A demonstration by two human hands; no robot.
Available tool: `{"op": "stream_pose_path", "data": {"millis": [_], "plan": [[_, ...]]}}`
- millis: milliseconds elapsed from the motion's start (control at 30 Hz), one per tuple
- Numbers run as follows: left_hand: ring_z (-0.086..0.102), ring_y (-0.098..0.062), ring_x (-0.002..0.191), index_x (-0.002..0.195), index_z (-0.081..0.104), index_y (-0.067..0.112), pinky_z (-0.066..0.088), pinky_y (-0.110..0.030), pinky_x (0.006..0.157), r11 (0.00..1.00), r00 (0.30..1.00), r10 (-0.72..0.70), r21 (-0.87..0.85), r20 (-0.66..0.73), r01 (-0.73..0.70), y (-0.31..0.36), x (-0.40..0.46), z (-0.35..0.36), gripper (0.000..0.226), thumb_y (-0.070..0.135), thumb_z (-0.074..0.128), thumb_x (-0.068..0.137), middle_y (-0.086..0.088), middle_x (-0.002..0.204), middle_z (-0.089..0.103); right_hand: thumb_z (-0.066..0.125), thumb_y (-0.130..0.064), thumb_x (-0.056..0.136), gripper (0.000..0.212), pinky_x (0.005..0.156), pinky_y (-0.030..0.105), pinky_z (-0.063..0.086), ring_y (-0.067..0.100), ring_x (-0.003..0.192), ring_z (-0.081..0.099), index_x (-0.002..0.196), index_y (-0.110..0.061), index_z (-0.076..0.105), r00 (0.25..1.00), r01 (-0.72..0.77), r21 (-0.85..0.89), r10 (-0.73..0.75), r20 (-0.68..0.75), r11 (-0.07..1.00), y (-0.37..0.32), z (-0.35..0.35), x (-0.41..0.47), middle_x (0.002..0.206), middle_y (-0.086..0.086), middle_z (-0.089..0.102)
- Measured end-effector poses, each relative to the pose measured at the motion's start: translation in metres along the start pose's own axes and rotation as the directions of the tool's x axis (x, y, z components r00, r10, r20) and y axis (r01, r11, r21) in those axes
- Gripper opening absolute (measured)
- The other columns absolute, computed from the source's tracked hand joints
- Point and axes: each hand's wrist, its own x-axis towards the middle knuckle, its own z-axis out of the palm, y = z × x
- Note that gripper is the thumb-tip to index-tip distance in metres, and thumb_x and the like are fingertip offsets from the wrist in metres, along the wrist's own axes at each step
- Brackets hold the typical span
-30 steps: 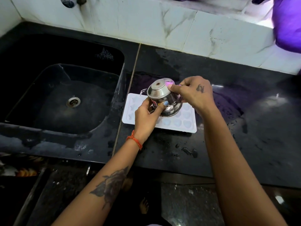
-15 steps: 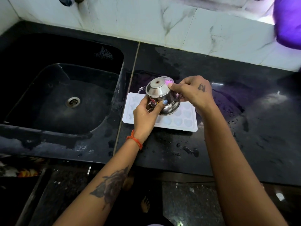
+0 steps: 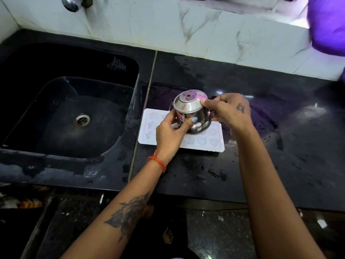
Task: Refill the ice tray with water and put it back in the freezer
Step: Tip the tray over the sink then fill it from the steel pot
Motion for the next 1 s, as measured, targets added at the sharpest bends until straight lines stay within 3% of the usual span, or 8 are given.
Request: {"op": "stream_pose_path", "data": {"millis": [100,267,500,667,800,1000], "plan": [[0.062,0.008,0.085,0.121,0.06,0.018,0.05,-0.013,0.078,1.0,0.999,-0.021,0.003,0.024,0.021,0.001,-0.002,0.003,0.046,0.033,0.073,0.079,0.014,0.098,0.068,0.073,-0.046,0.062,0.035,0.076,0.047,0.058,0.022,0.074,0.07,0.063,-0.012,0.067,0.999,0.017,-0.043,-0.018,-0.028,0.999,-0.002,-0.003,-0.002,0.062,0.001,0.07],[0.064,-0.01,0.1,0.117,0.063,0.016,0.052,-0.028,0.089,0.999,0.997,-0.05,-0.002,0.055,0.05,-0.001,-0.003,0.005,0.043,0.035,0.072,0.079,0.002,0.104,0.07,0.074,-0.042,0.069,0.036,0.073,0.046,0.058,0.024,0.072,0.069,0.065,-0.007,0.067,0.995,0.072,-0.146,-0.081,-0.055,0.987,-0.007,-0.005,-0.006,0.064,0.005,0.07],[0.065,-0.012,0.102,0.116,0.063,0.015,0.052,-0.038,0.094,0.997,0.993,-0.07,-0.03,0.095,0.073,-0.003,-0.004,0.007,0.052,0.045,0.072,0.074,0.002,0.105,0.071,0.071,-0.042,0.074,0.036,0.064,0.031,0.051,0.023,0.071,0.067,0.063,-0.008,0.066,0.989,0.103,-0.264,-0.126,-0.074,0.959,-0.014,-0.008,-0.013,0.064,0.006,0.068],[0.065,-0.012,0.102,0.113,0.064,0.018,0.052,-0.038,0.094,0.997,0.993,-0.068,-0.028,0.093,0.071,-0.002,-0.005,0.01,0.061,0.056,0.069,0.065,0.004,0.104,0.071,0.071,-0.042,0.074,0.038,0.067,0.034,0.052,0.025,0.071,0.067,0.062,-0.007,0.065,0.987,0.113,-0.261,-0.138,-0.081,0.959,-0.012,-0.008,-0.013,0.063,0.007,0.068],[0.065,-0.012,0.102,0.117,0.063,0.016,0.052,-0.036,0.093,0.998,0.996,-0.057,-0.026,0.071,0.059,-0.001,-0.004,0.01,0.051,0.04,0.074,0.074,0.002,0.106,0.071,0.073,-0.046,0.068,0.039,0.075,0.045,0.057,0.021,0.071,0.069,0.062,-0.008,0.067,0.996,0.053,-0.143,-0.062,-0.059,0.988,-0.003,-0.01,-0.007,0.061,0.0,0.069],[0.064,-0.009,0.102,0.126,0.059,0.017,0.052,-0.016,0.083,0.999,0.998,-0.027,-0.016,0.048,0.028,0.0,0.001,0.013,0.054,0.032,0.075,0.076,0.003,0.11,0.069,0.066,-0.06,0.048,0.041,0.078,0.047,0.057,0.02,0.073,0.07,0.064,-0.022,0.07,0.999,-0.04,-0.001,0.04,-0.018,0.999,0.008,-0.013,-0.004,0.062,0.001,0.071]]}}
